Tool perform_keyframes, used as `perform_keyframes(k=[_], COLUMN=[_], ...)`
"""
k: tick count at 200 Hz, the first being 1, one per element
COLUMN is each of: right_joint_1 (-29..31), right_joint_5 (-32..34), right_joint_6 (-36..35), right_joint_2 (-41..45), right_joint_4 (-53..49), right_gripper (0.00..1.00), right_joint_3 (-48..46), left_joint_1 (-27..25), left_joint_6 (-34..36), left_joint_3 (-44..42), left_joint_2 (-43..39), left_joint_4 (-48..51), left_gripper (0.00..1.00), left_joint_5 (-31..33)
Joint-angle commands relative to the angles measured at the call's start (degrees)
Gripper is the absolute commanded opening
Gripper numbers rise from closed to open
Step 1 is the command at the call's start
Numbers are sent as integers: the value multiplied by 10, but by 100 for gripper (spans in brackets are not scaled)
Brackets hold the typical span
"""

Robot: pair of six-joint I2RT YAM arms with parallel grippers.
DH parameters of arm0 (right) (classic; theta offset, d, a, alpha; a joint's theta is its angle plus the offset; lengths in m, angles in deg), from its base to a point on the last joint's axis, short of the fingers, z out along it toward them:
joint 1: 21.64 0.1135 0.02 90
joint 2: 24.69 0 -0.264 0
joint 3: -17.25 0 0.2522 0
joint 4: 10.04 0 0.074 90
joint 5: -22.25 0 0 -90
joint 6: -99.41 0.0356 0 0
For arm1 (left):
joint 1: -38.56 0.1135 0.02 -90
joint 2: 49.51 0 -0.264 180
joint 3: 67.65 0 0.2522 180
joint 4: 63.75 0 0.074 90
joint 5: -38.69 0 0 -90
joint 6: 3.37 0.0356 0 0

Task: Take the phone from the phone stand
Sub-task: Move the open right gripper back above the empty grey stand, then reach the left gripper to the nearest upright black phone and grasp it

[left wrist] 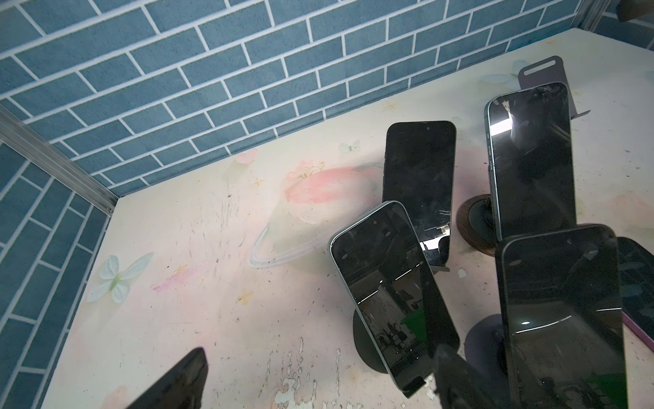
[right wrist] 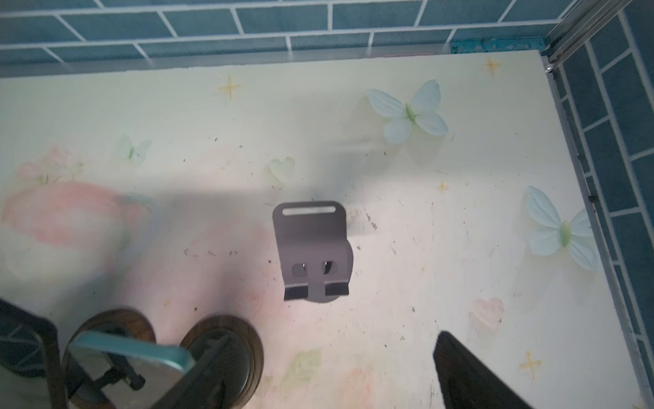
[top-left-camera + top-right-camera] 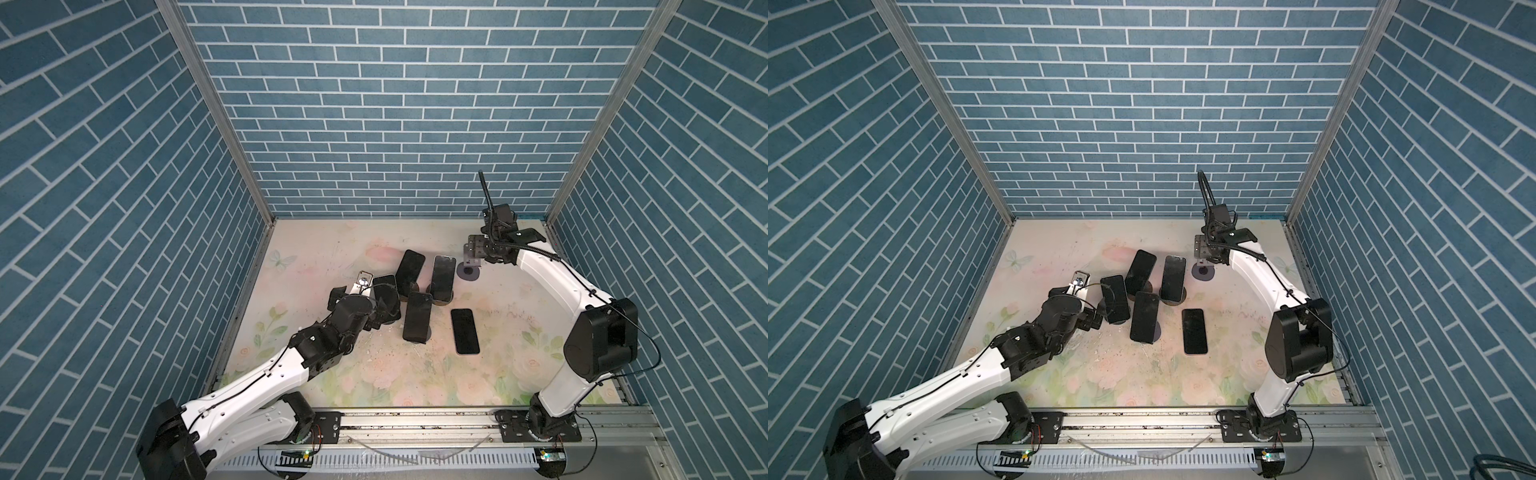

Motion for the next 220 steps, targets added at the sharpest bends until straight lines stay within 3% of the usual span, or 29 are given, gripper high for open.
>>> perform_keyframes(k=[1,89,116,151,186,220], right_joint_1=[28,90,94,94,90,57], right_joint_5=[10,-4,7,30,68,72], right_joint_6=[33,94,97,98,79,70], right_joint_2=[27,36,43,58,75,103], right_joint_4=[-15,4,5,7,1,0], right_gripper=[91,93,93,93,95,97], right_joint_3=[-34,-67,-79,-104,-131,-168], left_joint_1=[-4,-4,-13,-71,-125,-153], left_joint_6=[-9,-29,-83,-96,-130,-188], left_joint_3=[-3,-18,-20,21,120,204], left_joint_2=[-7,-15,3,78,177,263], left_joint_4=[-2,-18,-42,-37,21,92], left_gripper=[100,100,100,100,100,100], left_joint_5=[-1,-47,-48,-7,40,43])
